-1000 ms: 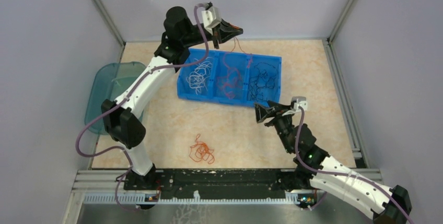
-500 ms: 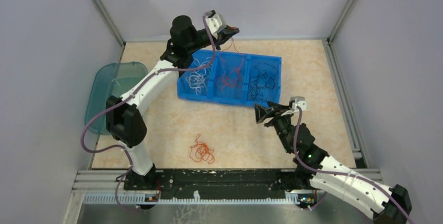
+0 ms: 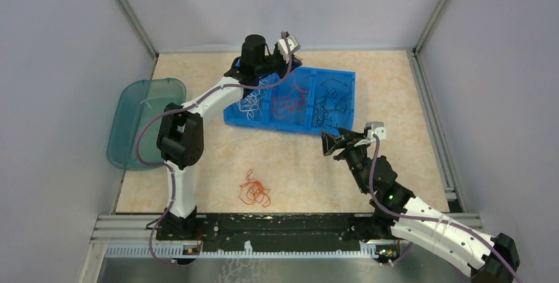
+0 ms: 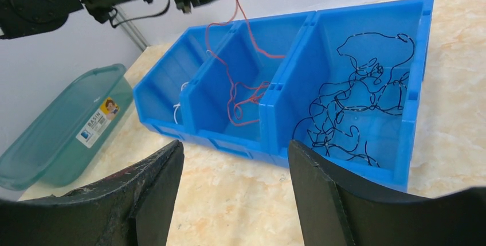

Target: Untangle the cables

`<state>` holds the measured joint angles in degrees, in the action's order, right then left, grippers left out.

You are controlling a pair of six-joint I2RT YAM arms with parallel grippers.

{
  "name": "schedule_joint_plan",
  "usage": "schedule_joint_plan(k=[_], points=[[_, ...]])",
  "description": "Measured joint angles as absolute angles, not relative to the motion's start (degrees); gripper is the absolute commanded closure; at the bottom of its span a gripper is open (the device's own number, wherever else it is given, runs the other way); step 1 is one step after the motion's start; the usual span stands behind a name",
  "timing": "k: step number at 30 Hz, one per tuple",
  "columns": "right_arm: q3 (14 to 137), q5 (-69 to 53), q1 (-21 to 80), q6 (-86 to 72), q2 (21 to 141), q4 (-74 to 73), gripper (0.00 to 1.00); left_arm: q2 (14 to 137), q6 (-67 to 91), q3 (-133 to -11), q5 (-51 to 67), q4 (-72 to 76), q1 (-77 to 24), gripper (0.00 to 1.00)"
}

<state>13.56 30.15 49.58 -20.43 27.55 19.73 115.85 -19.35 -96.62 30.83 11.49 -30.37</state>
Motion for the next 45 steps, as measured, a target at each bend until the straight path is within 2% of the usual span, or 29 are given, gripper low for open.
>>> schedule_joint_plan(k=[3,4,7,13,22,23,26,28,32,37,40,45], points=[[13.58,30.13,49.56,-20.03,27.55,19.73,0.32,116.92,-18.87,-95.55,28.69,8.14,-30.39,1.00],[13.58,30.13,49.50,-19.94,27.59,19.73,0.32,116.90,-18.92,-95.22,27.94,7.33,-30.39,0.97],[13.96,30.06,49.30,-19.75,28.27,19.64,0.32,116.88,-19.46,-95.15,26.06,4.49,-30.65,0.78],[15.55,28.73,49.25,-19.59,30.68,19.92,0.32,117.38,-21.19,-98.72,27.75,-8.21,-31.05,0.60],[17.72,26.17,49.21,-19.64,31.73,17.23,0.31,116.31,-21.45,-101.65,30.44,-16.86,-31.38,0.50],[18.13,25.87,49.21,-19.64,32.03,16.91,0.30,115.28,-21.06,-100.68,30.44,-17.19,-31.33,0.44],[20.23,23.35,49.21,-19.31,33.87,16.32,0.25,112.42,-19.46,-100.14,30.74,-18.90,-30.61,0.16],[22.00,19.75,49.19,-18.61,36.73,16.23,0.22,110.08,-17.85,-101.14,31.88,-21.26,-29.63,0.09],[26.33,8.54,49.21,-16.88,45.82,16.69,0.18,105.14,-17.23,-105.41,35.33,-27.51,-25.58,0.02],[30.15,-1.43,56.05,-11.51,58.48,16.62,0.16,92.16,-18.83,-101.27,37.32,-33.28,-18.61,0.00],[32.42,-6.09,60.84,-8.71,66.72,16.82,0.19,83.24,-21.47,-95.13,36.05,-34.96,-15.90,0.00],[33.93,-12.21,62.76,-8.51,78.22,17.82,0.26,72.97,-25.61,-85.12,34.76,-37.04,-15.62,0.00]])
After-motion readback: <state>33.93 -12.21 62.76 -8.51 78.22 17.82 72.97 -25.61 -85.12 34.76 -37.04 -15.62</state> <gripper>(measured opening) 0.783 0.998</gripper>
